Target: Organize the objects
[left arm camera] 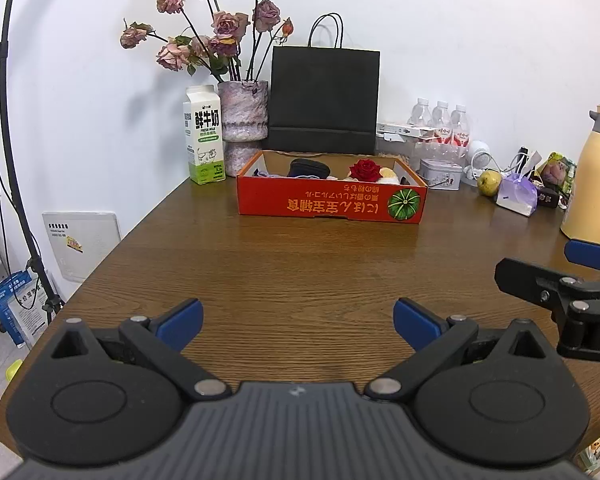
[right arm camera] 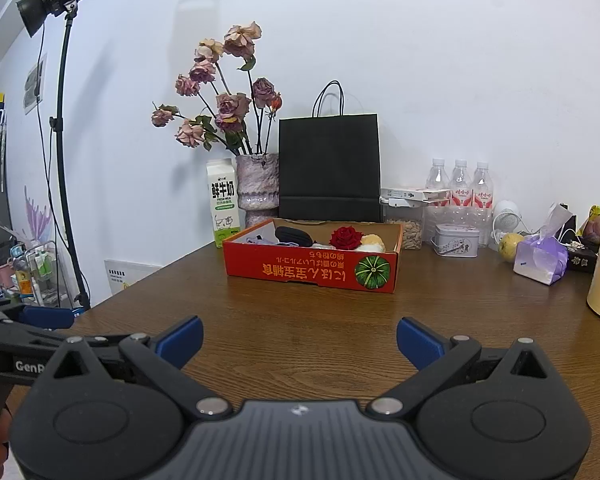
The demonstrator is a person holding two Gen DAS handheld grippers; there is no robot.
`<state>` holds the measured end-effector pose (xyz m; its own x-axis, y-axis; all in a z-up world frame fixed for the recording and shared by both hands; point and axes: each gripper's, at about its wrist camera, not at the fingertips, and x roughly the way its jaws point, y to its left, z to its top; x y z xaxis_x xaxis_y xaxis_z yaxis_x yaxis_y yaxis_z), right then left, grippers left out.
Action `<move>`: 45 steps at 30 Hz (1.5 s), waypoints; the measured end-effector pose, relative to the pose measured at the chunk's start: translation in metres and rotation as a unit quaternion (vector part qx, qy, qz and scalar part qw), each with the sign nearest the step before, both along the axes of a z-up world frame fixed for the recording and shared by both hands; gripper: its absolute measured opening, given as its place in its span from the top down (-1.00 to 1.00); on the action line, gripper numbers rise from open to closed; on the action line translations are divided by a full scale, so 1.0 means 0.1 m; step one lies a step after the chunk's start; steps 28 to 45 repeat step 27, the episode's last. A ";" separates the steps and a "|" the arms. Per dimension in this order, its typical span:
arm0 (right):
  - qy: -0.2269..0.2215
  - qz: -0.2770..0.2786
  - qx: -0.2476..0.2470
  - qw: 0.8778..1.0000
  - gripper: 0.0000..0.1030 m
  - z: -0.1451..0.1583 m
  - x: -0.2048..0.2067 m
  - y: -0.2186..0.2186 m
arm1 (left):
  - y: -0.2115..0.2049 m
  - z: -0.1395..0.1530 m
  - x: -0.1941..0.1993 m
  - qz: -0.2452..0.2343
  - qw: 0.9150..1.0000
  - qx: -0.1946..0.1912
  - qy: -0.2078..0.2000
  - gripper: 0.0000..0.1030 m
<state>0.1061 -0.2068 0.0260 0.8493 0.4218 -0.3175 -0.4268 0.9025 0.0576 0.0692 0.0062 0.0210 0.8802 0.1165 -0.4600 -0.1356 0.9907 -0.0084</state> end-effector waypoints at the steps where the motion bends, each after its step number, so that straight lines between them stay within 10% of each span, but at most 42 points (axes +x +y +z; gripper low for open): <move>1: 0.000 0.000 0.000 1.000 -1.00 0.00 0.00 0.00 | 0.01 0.00 0.00 0.000 1.000 0.000 0.000 -1.00; 45: -0.001 0.001 0.000 1.000 -1.00 -0.01 0.00 -0.01 | 0.05 0.00 -0.04 0.005 1.000 -0.004 0.000 -1.00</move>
